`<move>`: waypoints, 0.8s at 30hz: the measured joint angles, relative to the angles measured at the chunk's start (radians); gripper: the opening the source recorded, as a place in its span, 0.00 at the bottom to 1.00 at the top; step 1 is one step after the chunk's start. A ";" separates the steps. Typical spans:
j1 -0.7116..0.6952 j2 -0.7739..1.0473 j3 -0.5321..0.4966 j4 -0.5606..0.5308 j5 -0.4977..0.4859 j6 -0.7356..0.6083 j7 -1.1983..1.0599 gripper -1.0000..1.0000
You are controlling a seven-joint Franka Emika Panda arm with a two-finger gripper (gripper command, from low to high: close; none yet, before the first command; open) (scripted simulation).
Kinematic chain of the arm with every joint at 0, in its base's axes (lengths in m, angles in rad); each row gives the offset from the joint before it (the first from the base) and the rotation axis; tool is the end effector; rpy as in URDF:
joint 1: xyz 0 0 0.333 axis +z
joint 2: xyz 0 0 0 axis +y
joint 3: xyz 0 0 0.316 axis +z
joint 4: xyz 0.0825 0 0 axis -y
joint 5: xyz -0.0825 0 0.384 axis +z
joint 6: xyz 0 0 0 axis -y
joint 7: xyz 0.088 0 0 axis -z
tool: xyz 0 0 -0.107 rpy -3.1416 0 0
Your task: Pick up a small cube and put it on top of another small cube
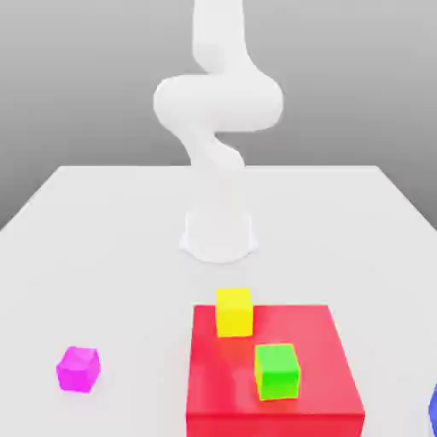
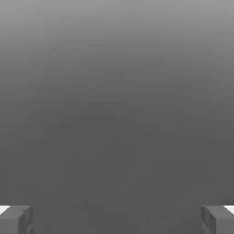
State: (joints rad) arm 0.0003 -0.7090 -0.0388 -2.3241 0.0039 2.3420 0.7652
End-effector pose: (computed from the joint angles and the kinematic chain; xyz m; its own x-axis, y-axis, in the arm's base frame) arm 0.3807 -0.0196 0.6703 0.5182 -0.7219 0.4587 -0.5383 -0.6920 -0.4810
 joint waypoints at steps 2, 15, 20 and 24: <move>0.000 0.077 -0.034 -0.020 0.005 0.036 -0.031 0.50; -0.031 0.548 -0.225 -0.145 0.090 0.253 -0.259 0.50; -0.087 0.732 -0.266 -0.192 0.143 0.335 -0.360 0.50; -0.134 0.877 -0.273 -0.230 0.171 0.401 -0.431 0.50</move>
State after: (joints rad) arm -0.1338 0.1681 -0.3121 -2.5541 0.1752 2.7434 0.3338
